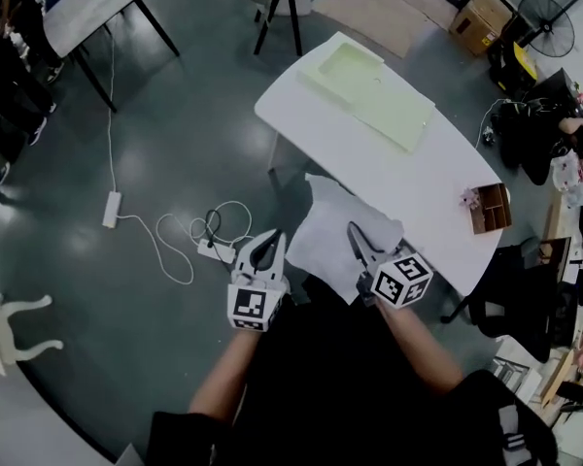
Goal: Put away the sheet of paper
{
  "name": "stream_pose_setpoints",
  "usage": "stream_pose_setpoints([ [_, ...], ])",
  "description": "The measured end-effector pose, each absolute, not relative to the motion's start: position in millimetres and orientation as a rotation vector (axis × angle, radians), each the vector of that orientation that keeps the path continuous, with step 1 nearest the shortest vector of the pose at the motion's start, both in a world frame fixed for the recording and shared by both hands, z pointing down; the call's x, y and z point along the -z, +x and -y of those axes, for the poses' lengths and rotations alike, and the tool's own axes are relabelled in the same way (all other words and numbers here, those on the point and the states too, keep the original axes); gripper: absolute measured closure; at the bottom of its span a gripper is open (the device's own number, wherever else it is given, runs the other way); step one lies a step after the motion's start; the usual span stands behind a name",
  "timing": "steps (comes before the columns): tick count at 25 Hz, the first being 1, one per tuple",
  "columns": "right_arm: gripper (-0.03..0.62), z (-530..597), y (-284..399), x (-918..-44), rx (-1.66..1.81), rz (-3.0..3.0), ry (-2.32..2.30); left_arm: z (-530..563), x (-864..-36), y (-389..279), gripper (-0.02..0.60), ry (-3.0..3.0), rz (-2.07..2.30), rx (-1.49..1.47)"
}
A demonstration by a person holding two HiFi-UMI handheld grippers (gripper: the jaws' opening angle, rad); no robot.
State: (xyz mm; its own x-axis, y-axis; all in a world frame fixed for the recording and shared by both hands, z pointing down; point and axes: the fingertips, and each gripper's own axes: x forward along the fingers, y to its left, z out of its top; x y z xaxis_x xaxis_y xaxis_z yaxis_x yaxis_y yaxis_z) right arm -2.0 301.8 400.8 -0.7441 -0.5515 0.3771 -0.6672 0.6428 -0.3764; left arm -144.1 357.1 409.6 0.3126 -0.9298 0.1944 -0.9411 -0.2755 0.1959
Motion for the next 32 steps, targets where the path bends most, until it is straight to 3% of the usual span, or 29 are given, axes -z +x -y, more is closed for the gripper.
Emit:
stream_pose_setpoints([
  [32, 0.595, 21.1, 99.6, -456.0, -1.155, 2.585, 1.337, 0.1, -415.8, -91.8, 0.578, 2.394, 1.552, -0.395],
])
